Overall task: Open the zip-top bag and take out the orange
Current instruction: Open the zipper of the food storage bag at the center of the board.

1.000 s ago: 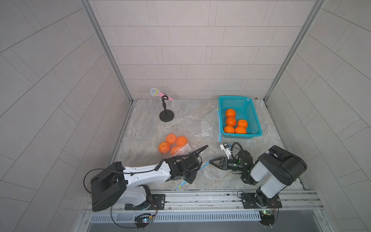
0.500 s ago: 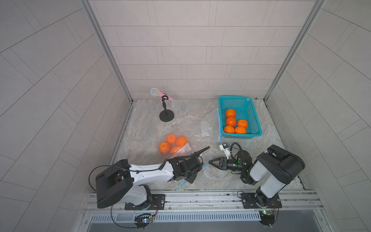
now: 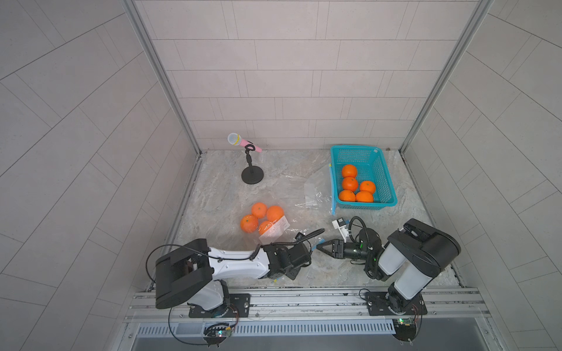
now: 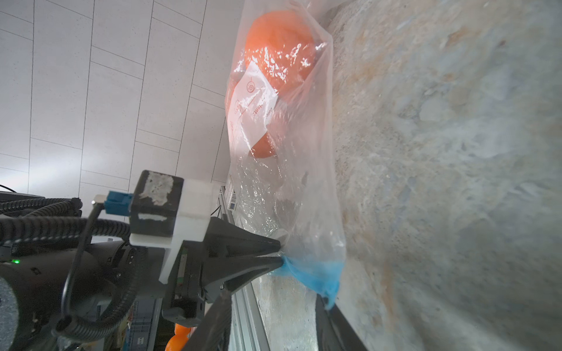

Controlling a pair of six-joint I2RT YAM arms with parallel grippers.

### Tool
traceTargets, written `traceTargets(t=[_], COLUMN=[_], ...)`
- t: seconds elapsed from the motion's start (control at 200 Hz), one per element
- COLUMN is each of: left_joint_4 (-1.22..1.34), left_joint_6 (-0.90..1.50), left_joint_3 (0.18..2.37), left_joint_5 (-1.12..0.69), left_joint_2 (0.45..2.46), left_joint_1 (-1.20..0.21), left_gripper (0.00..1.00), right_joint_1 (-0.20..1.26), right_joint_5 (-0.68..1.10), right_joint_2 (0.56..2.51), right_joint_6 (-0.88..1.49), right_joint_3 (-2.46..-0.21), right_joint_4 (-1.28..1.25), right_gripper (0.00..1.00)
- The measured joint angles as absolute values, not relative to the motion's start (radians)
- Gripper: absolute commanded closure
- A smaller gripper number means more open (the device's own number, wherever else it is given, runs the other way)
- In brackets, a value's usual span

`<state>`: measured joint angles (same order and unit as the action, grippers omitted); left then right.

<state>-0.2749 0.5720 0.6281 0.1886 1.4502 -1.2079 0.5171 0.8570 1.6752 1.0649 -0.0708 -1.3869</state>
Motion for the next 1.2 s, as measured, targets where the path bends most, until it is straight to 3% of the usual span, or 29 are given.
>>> traceTargets(t=[0.23, 0.325, 0.415, 0.455, 0.735, 1.026, 1.196], left_joint_4=[-0.27, -0.273, -0.289, -0.291, -0.344, -0.4, -0.389], left_joint_6=[0.581, 0.588, 0.585, 0.588, 0.586, 0.556, 0.549], left_joint_3=[0.646, 0.661, 0.687, 0.694, 0.703, 0.764, 0.766], left_joint_5=[0.24, 0.264, 0.29, 0.302, 0.329, 0.342, 0.293], left_joint_2=[1.483, 1.502, 1.533, 1.542, 1.506, 1.345, 1.282], left_joint_1=[-1.238, -1.252, -1.26, -1.264, -1.266, -1.245, -1.232], left_gripper=[0.64, 0.87, 0.89, 1.0, 1.0, 1.0, 1.0], right_joint_1=[0.517, 0.518, 0.519, 0.519, 0.54, 0.751, 0.78], right_joint_5=[0.855, 0.855, 0.855, 0.855, 0.841, 0.753, 0.708], right_joint_2=[1.675, 1.676, 1.676, 1.678, 1.674, 1.702, 1.72], right_joint_6=[1.06, 1.056, 1.054, 1.054, 1.053, 1.054, 1.054], right_joint_3=[-0.065, -0.065, -0.065, -0.065, -0.065, -0.137, -0.2], right_joint_4=[-1.387, -1.387, -1.387, -1.387, -1.387, -1.387, -1.387], right_gripper=[0.53, 0.54, 0.53, 0.53, 0.53, 0.46, 0.44])
